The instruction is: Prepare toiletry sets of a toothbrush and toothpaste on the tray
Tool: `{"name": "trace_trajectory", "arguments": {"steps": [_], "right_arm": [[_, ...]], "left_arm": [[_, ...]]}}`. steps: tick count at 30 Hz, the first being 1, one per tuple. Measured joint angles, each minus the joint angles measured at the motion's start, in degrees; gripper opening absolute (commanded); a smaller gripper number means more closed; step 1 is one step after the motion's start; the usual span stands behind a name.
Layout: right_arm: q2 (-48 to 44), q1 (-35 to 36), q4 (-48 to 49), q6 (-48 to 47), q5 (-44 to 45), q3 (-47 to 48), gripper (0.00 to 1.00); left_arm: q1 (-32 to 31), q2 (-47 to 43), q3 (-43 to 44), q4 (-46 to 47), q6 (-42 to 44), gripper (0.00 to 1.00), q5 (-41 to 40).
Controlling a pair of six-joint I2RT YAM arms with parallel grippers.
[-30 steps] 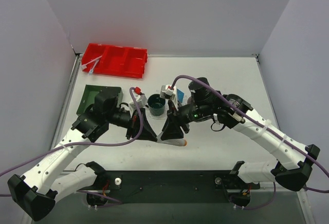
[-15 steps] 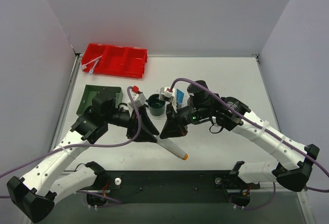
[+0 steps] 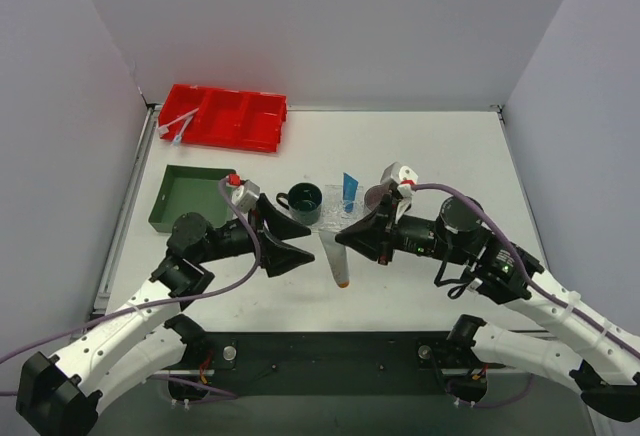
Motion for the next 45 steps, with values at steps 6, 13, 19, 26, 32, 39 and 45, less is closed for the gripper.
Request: {"name": "trace_trajectory", "arguments": {"steps": [6, 13, 19, 26, 32, 39, 45], "right_arm": [[-0.3, 0.0, 8.6, 2.3, 2.7, -0.6, 0.00], [1.1, 0.0, 13.4, 4.7, 3.2, -1.8, 0.00], [1.1, 0.0, 15.5, 5.7, 3.7, -2.4, 0.00], [1.1, 0.0, 15.6, 5.9, 5.2, -2.4, 0.00], [1.2, -0.1, 10.8, 5.9, 6.1, -1.5, 0.32], [5.5, -1.3, -3.6, 4.3, 5.4, 9.5, 0.46], [11.7, -1.9, -14.7, 2.6, 2.0, 17.6, 0.45]], "left_arm": [[-4.2, 1.8, -2.1, 9.6, -5.7, 0.90, -6.8], [-9.2, 5.9, -2.6, 17.6, -8.0, 0.78, -10.3], [-11.3, 9.1, -2.7, 20.0, -9.1, 0.50, -10.4], [-11.6, 9.0, -2.9, 21.4, -8.9, 0.24, -10.2], [-11.6, 7.2, -1.4, 12.0, -3.2, 0.20, -9.3], [-11.6, 6.8, 6.4, -9.2, 10.4, 0.19, -5.1], [-11.6, 6.6, 7.6, -18.7, 17.2, 0.18, -2.3]]}}
